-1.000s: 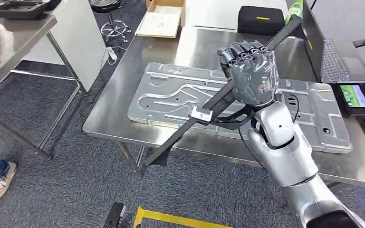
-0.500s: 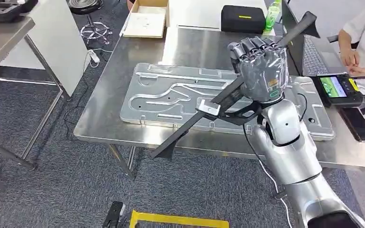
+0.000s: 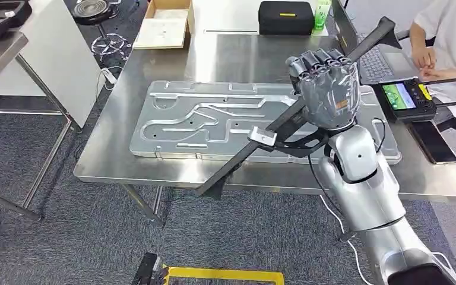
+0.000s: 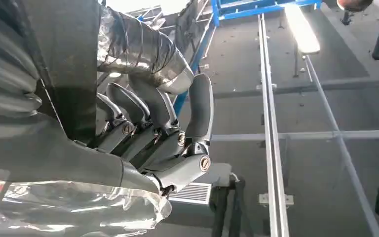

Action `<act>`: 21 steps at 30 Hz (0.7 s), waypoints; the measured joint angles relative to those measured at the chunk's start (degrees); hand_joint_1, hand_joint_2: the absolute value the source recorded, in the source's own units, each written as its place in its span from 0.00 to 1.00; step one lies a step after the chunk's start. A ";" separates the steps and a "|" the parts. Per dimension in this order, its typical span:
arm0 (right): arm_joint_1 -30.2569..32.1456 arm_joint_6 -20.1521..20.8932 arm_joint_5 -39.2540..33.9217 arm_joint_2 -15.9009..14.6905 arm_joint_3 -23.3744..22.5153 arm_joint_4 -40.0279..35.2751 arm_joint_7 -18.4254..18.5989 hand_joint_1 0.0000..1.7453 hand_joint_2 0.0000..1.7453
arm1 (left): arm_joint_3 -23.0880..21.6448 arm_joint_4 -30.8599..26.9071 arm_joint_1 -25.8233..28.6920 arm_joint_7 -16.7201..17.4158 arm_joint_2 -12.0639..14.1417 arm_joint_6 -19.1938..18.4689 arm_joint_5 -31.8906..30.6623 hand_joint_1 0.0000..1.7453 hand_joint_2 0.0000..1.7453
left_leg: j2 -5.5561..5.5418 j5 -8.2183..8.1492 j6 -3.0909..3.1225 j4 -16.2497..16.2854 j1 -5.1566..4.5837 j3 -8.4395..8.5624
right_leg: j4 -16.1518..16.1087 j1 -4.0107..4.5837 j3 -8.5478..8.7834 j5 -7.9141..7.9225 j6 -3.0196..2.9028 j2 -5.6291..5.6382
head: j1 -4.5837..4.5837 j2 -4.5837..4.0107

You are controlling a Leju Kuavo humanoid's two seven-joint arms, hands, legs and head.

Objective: Take the parts from the cabinet and place them on the table.

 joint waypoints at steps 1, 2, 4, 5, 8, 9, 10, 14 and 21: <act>-0.01 0.04 0.00 0.00 0.00 0.11 0.00 1.00 1.00 | -0.11 0.00 0.06 -0.13 0.00 -0.24 -0.07 0.00 1.00 | -0.01 -1.53 0.01 4.36 -0.05 -2.12 | 0.02 0.20 -0.01 -0.08 -0.13 0.06 | -0.02 0.00; 0.00 0.22 0.00 0.00 0.02 0.37 0.00 1.00 1.00 | -0.26 0.00 0.17 -0.35 0.00 -0.42 -0.11 0.00 1.00 | -0.02 -1.88 0.16 7.32 -0.08 -3.70 | 0.04 0.41 0.02 -0.12 -0.19 0.16 | -0.02 0.00; -0.11 0.28 0.00 0.02 0.00 0.70 -0.02 1.00 1.00 | -0.46 0.00 0.24 -0.50 0.00 -0.66 -0.22 0.00 1.00 | -0.06 1.72 0.90 3.48 -0.35 -2.24 | 0.05 0.86 0.26 -0.23 -0.33 0.38 | -0.02 0.00; -0.27 0.31 0.00 0.02 0.00 0.77 -0.02 1.00 1.00 | -0.57 0.00 0.20 -0.50 0.00 -0.68 -0.29 0.00 1.00 | -0.11 4.20 1.46 -1.02 -0.56 -0.10 | 0.04 1.10 0.42 -0.32 -0.44 0.48 | 0.00 0.00; -1.27 0.59 0.02 0.04 0.00 1.05 0.00 1.00 1.00 | -0.87 -0.02 -0.09 -0.59 0.02 -0.68 -0.31 0.00 1.00 | -0.04 6.15 3.75 -10.82 -1.39 4.42 | 0.02 1.28 0.58 -0.54 -0.02 0.59 | -0.02 0.00; -1.37 0.72 0.02 0.04 0.00 1.16 0.00 1.00 1.00 | -0.98 -0.02 -0.10 -0.61 0.00 -0.68 -0.37 0.00 1.00 | -0.03 6.17 3.73 -11.08 -1.64 4.49 | -0.25 1.09 0.62 -0.51 0.33 0.55 | 0.02 0.00; -1.32 0.85 0.02 0.06 0.00 1.29 0.00 1.00 1.00 | -1.05 -0.02 -0.02 -0.66 0.02 -0.68 -0.48 0.00 1.00 | -0.04 6.41 3.89 -11.87 -1.53 4.69 | 0.94 1.07 0.61 0.43 0.62 0.48 | 0.00 0.00; -2.26 0.87 0.02 0.02 0.00 1.66 -0.02 1.00 1.00 | -1.31 -0.02 -0.20 -0.66 -0.31 -0.61 -0.50 0.00 1.00 | -0.01 6.97 3.98 -12.86 -0.93 6.50 | 5.85 0.66 -1.71 -2.93 2.00 0.37 | 0.11 0.00; -2.08 0.85 0.00 -0.15 0.00 2.30 -0.02 1.00 1.00 | -1.35 -0.02 0.10 -0.66 -0.57 -0.61 -0.72 0.00 1.00 | -0.05 5.09 2.62 -12.28 0.12 8.13 | 2.70 -1.29 -2.85 2.85 4.11 -0.21 | 0.15 0.00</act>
